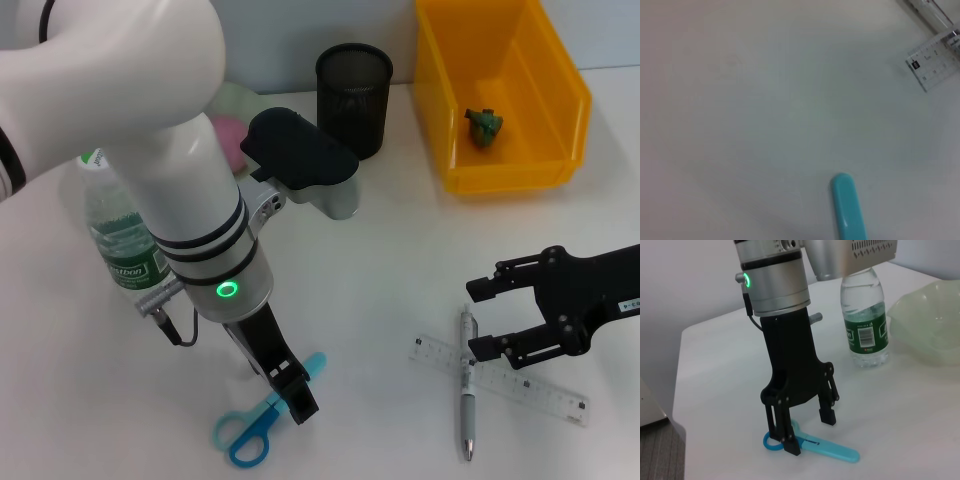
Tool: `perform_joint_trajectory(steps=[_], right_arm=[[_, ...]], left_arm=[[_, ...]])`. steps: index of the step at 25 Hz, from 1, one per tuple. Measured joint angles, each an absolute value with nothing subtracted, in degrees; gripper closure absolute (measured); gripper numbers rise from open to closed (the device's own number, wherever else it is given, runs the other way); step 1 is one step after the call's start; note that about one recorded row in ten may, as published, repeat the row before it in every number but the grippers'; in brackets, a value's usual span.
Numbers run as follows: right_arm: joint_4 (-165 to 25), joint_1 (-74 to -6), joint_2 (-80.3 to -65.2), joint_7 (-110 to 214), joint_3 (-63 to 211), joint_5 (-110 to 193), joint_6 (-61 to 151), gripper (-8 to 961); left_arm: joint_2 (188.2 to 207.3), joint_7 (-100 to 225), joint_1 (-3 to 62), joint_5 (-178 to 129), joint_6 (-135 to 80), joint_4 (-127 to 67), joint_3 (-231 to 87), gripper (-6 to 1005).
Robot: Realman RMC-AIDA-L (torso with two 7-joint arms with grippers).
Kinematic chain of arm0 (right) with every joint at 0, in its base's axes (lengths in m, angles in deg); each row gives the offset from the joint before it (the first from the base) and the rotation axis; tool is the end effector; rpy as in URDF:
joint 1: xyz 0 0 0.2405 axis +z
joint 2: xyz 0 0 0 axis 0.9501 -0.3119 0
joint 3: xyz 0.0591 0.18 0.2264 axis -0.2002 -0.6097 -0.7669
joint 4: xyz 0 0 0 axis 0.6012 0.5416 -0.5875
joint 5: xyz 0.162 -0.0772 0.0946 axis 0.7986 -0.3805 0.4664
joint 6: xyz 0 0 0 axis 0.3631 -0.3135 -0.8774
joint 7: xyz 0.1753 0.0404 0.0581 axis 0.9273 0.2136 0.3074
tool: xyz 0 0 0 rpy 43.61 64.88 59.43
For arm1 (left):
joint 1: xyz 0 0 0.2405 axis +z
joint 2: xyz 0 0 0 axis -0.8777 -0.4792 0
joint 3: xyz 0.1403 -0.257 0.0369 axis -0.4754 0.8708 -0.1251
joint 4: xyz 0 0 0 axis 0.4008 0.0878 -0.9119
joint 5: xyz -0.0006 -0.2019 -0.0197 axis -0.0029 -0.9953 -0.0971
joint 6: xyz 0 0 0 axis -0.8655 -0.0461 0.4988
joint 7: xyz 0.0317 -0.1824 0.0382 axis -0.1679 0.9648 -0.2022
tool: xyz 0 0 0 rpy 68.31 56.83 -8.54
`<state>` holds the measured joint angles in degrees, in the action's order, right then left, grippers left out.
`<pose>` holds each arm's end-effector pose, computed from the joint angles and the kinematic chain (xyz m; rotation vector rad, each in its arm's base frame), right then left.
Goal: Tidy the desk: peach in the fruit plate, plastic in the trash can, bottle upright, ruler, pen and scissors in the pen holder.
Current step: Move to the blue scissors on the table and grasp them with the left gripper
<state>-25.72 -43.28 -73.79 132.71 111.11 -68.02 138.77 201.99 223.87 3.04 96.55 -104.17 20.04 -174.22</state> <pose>0.2918 0.3243 -0.0186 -2.9975 0.5143 0.3729 -0.1626 0.3554 -0.1589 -2.7744 -0.8596 0.9408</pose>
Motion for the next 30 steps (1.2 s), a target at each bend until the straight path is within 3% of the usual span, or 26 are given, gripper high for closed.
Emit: perform_joint_trajectory(steps=[11, 23, 30], right_arm=[[-25.5, -43.2, -73.81, 132.7, 111.1, -68.0, 138.8, 247], [-25.3, -42.5, -73.81, 132.4, 111.1, -68.0, 138.6, 250], [-25.5, -42.4, -73.88, 132.0, 111.1, -68.0, 138.6, 251]], left_arm=[[201.99, 223.7, 3.0, 96.2, -103.4, 20.1, -174.8, 226], [201.99, 223.9, 3.6, 94.8, -101.5, 20.0, -177.5, 358], [201.99, 223.7, 3.7, 95.2, -100.2, 18.9, -178.2, 354]])
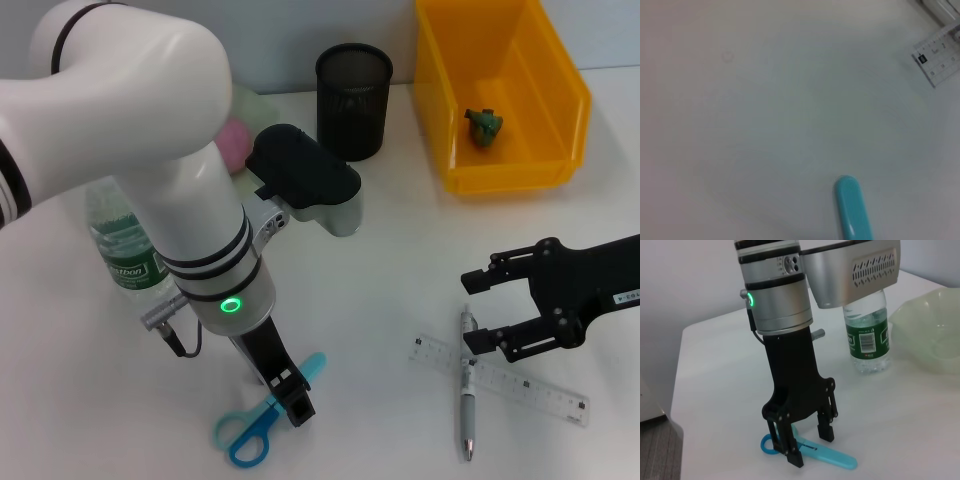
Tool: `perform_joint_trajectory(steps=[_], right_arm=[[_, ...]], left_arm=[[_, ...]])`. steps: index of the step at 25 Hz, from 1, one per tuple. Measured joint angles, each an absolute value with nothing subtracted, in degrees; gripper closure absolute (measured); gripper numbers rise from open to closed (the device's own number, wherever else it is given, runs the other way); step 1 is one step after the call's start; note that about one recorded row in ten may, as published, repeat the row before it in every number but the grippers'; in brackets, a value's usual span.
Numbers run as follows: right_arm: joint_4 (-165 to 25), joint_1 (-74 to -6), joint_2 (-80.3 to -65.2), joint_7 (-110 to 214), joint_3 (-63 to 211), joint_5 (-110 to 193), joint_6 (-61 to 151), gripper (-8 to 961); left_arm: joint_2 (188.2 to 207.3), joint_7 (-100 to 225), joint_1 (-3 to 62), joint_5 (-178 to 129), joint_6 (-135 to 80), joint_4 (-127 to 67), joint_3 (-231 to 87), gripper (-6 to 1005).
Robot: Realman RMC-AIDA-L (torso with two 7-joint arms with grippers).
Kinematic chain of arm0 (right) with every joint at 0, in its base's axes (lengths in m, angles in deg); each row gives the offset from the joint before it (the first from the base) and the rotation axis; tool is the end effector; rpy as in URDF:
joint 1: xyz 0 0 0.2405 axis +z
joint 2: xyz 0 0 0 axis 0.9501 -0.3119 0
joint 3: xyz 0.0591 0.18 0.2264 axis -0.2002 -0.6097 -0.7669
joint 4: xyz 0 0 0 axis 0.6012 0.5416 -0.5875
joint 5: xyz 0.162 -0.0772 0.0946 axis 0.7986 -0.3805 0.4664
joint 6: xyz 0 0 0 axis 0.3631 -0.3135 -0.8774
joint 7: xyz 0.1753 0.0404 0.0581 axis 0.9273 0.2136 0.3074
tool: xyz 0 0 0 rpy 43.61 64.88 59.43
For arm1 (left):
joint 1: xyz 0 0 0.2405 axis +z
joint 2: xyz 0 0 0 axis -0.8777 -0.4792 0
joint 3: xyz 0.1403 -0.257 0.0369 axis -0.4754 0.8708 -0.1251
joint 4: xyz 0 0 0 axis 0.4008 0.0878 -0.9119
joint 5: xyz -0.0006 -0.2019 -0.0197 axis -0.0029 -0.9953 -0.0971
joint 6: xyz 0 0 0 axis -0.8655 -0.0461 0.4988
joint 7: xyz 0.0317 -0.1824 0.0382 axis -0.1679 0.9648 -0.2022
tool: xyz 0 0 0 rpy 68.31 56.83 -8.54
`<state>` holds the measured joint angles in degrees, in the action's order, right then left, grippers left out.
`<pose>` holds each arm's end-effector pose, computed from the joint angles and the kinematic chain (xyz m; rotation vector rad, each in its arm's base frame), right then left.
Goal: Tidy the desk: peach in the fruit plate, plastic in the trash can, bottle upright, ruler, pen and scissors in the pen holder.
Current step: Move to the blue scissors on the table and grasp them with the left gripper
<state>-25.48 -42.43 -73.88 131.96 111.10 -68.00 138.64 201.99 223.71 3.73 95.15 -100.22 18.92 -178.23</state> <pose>0.2865 0.3293 -0.0186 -3.0015 0.4679 0.3719 -0.1715 0.3528 -0.1687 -2.7759 -0.8258 0.9362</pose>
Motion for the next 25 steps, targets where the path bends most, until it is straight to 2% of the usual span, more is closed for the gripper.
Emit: perform_joint_trajectory(steps=[11, 22, 25], right_arm=[[-25.4, -42.5, -73.98, 131.9, 111.1, -68.1, 138.6, 253], [-25.3, -42.5, -73.95, 131.7, 111.1, -68.5, 138.6, 256], [-25.3, -42.5, -73.88, 131.5, 111.1, -68.5, 138.6, 256]], left_arm=[[201.99, 223.5, 3.4, 95.1, -100.5, 19.3, -178.3, 359], [201.99, 223.7, 3.2, 94.9, -100.7, 19.5, -178.3, 596], [201.99, 223.8, 3.2, 94.9, -100.5, 19.5, -178.4, 611]])
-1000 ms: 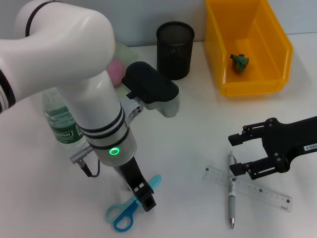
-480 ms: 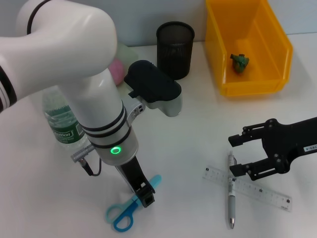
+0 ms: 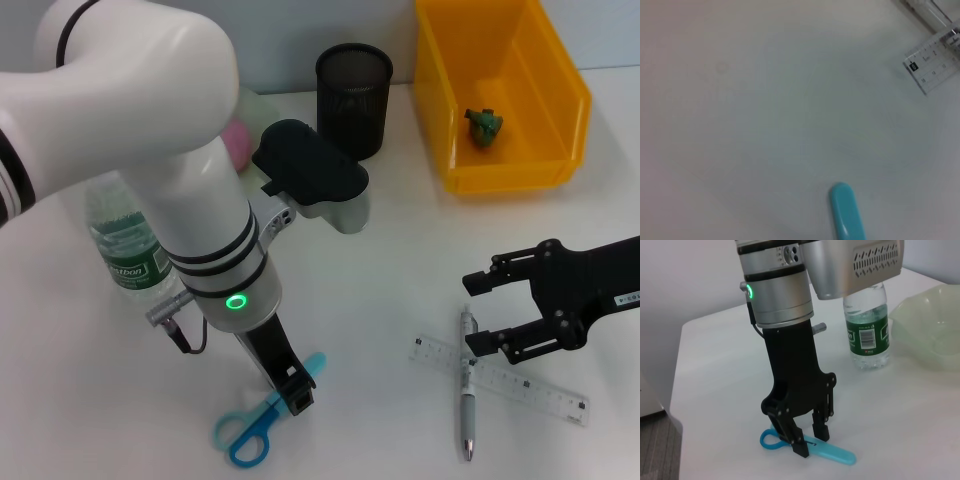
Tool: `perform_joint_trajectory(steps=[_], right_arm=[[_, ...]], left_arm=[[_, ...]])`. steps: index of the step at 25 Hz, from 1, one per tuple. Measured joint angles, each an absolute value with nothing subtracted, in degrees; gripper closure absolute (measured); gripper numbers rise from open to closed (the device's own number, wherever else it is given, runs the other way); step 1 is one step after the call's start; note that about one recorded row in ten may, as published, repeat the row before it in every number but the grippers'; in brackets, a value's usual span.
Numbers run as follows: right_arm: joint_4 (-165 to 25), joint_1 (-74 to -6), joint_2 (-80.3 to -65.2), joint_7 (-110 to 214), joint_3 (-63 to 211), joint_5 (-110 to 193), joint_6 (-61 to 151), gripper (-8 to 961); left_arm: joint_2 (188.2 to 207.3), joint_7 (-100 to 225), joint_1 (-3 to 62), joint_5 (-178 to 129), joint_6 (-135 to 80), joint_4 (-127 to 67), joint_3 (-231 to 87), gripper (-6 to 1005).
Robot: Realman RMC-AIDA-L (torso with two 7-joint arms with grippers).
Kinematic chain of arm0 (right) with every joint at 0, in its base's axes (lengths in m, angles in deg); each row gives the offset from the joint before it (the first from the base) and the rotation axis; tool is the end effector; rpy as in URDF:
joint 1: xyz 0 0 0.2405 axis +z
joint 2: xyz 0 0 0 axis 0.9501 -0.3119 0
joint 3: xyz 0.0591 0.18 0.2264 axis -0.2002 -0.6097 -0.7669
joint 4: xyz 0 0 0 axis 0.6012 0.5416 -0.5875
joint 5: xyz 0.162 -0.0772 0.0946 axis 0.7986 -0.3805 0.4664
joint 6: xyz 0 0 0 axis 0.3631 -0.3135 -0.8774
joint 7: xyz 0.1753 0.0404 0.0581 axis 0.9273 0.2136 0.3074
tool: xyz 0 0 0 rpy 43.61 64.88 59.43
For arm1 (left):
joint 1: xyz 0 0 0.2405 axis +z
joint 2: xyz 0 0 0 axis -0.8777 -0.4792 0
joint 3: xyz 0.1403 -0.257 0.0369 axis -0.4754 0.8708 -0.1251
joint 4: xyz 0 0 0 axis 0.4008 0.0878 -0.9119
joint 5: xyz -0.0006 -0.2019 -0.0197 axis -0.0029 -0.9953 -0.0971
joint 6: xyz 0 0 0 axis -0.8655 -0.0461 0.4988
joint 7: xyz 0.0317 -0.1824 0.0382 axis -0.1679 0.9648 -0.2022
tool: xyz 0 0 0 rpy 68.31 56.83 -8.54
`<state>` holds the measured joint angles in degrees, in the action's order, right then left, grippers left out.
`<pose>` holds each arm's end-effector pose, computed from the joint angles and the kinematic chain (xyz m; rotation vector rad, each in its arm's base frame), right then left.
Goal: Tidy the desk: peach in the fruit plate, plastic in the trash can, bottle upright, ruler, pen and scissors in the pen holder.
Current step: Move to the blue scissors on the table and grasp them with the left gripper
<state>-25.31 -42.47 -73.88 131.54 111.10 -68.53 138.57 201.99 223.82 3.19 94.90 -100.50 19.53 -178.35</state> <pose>0.2882 0.3290 -0.0186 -3.0038 0.4579 0.3560 -0.1656 0.3530 -0.1690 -2.7856 -0.8059 0.9318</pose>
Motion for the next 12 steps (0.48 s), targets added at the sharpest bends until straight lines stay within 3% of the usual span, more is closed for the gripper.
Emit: perform_joint_trajectory(steps=[12], right_arm=[[-25.4, -42.4, -73.77, 131.2, 111.1, -68.7, 138.6, 259]], left_arm=[[201.99, 223.9, 3.1, 94.9, -100.3, 19.6, -178.9, 578]])
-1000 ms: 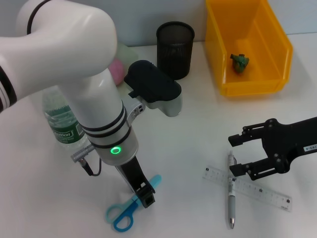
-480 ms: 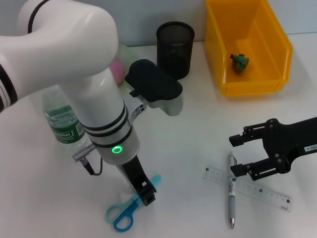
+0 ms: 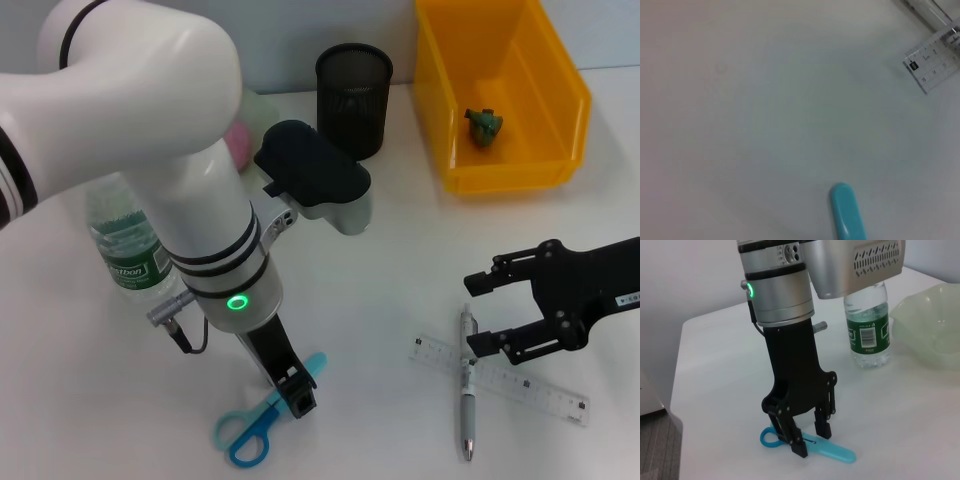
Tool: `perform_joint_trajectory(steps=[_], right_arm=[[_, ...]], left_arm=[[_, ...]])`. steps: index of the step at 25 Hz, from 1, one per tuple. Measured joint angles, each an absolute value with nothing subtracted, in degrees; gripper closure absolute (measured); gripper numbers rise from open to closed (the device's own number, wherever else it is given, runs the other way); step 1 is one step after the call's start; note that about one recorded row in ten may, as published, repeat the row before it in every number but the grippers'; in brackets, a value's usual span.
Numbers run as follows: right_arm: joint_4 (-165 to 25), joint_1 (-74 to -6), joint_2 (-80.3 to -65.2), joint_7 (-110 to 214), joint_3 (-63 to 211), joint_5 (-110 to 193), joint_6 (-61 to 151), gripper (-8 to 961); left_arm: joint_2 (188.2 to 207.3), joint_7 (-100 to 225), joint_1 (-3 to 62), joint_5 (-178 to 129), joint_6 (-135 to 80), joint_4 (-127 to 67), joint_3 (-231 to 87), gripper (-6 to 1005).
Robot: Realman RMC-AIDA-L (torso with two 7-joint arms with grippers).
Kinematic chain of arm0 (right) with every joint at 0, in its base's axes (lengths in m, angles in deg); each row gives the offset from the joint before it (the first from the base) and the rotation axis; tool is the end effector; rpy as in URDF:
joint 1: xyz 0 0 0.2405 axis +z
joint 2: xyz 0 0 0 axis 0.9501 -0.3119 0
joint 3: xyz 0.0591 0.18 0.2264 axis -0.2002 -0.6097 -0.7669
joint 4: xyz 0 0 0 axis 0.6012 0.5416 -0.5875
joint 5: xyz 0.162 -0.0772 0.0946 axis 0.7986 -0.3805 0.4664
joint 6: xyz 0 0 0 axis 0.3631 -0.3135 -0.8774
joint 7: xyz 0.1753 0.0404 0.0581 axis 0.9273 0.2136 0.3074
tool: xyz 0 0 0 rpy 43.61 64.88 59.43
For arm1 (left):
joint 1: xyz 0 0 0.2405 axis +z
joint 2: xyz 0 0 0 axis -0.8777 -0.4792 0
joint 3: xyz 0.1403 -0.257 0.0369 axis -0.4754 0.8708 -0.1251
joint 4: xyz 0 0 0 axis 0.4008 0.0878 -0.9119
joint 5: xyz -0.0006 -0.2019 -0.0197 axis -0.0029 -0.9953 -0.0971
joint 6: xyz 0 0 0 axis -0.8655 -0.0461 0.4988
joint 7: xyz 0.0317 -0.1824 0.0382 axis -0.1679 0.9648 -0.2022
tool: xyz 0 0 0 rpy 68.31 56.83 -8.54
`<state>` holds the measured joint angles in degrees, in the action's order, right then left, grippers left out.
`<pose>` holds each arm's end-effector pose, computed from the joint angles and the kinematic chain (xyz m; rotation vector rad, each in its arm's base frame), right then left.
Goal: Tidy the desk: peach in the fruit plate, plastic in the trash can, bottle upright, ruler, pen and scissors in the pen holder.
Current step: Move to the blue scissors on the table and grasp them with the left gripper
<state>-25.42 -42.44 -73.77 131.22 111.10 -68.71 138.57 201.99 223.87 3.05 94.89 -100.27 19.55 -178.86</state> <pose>0.2890 0.3289 -0.0182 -3.0058 0.4517 0.3501 -0.1654 0.3530 -0.1697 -2.7851 -0.7935 0.9362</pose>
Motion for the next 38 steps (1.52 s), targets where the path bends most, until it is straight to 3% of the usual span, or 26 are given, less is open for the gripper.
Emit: perform_joint_trajectory(steps=[10, 38], right_arm=[[-25.4, -42.4, -73.72, 131.0, 111.1, -68.7, 138.6, 261], [-25.7, -42.4, -73.58, 130.1, 111.1, -68.7, 138.5, 267]], left_arm=[[201.99, 224.0, 3.0, 94.8, -99.8, 19.8, -179.1, 525], [201.99, 224.0, 3.0, 94.8, -98.1, 19.7, -180.7, 548]])
